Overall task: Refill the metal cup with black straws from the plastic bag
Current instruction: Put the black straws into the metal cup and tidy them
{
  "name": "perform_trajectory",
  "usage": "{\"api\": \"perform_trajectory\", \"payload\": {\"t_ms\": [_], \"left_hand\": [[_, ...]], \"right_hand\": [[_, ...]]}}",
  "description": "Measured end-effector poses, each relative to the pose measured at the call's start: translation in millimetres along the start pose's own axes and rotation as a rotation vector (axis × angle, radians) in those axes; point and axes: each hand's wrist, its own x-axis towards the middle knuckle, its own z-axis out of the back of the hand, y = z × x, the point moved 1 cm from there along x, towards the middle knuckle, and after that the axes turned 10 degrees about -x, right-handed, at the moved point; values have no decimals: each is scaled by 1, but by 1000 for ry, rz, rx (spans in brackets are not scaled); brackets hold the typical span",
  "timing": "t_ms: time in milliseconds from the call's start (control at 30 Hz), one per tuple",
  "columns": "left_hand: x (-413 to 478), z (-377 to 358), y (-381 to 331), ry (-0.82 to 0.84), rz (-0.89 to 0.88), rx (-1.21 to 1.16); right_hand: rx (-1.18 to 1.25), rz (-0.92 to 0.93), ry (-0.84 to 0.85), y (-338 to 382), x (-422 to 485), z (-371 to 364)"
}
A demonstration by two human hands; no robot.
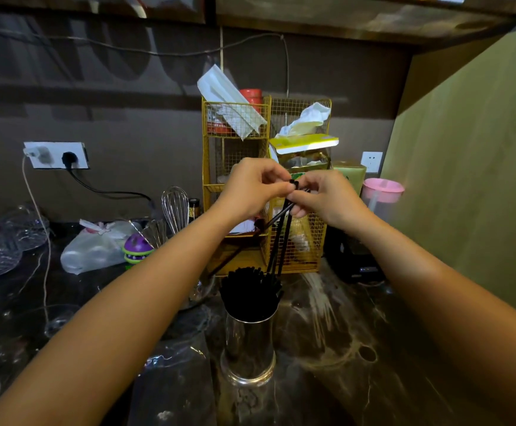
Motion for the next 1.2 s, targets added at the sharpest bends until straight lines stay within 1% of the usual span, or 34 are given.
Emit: {"api": "perform_trajectory", "payload": {"t_ms": [100,167,200,233,267,300,333,367,400,433,467,533,600,633,700,800,900,1000,1067,1133,1200], "left_hand": [[-3,2,-13,-103,-78,12],[-14,4,-23,-182,-148,-35],[-20,4,-25,-189,-159,-63],[-27,1,-25,-158,-133,-107],[-35,-5,-24,-88,-59,-156],[-42,-12,-20,6,56,-212],[-47,-20,-13,93,209,-284],[-49,-27,-4,147,368,-375],[-48,-31,5,155,504,-502],[-46,-34,13,117,590,-651],[-42,-34,19,57,630,-811],[-35,-30,26,-74,608,-1056],[-30,-25,30,-174,558,-1164],[-28,-23,31,-211,531,-1177],[-26,-19,34,-269,481,-1136],[-24,-14,36,-298,432,-1020],[-24,-10,41,-306,421,-926],[-24,-6,42,-278,410,-854],[-25,-2,40,-222,387,-748],[-28,3,39,-127,348,-609],[-31,5,40,-11,325,-493]], "right_hand": [[-19,19,-83,5,5,9],[-8,15,-198,4,9,14],[16,9,-261,3,10,17],[52,4,-322,1,11,18],[95,-3,-376,0,11,18],[142,-10,-423,-1,11,18],[188,-14,-465,-1,9,16],[233,-16,-501,-1,8,13],[282,-25,-527,-1,7,9],[333,-44,-540,-1,5,3],[389,-68,-541,-2,3,-3],[473,-125,-526,-6,-2,-17],[525,-176,-507,-11,-8,-29],[576,-200,-495,-12,-10,-34],[701,-246,-466,-15,-15,-43],[819,-304,-425,-19,-21,-56],[879,-324,-363,-22,-25,-67],[879,-333,-246,-25,-29,-77],[784,-356,-130,-28,-30,-79],[576,-352,-59,-28,-29,-72],[410,-272,-85,-21,-26,-59]]}}
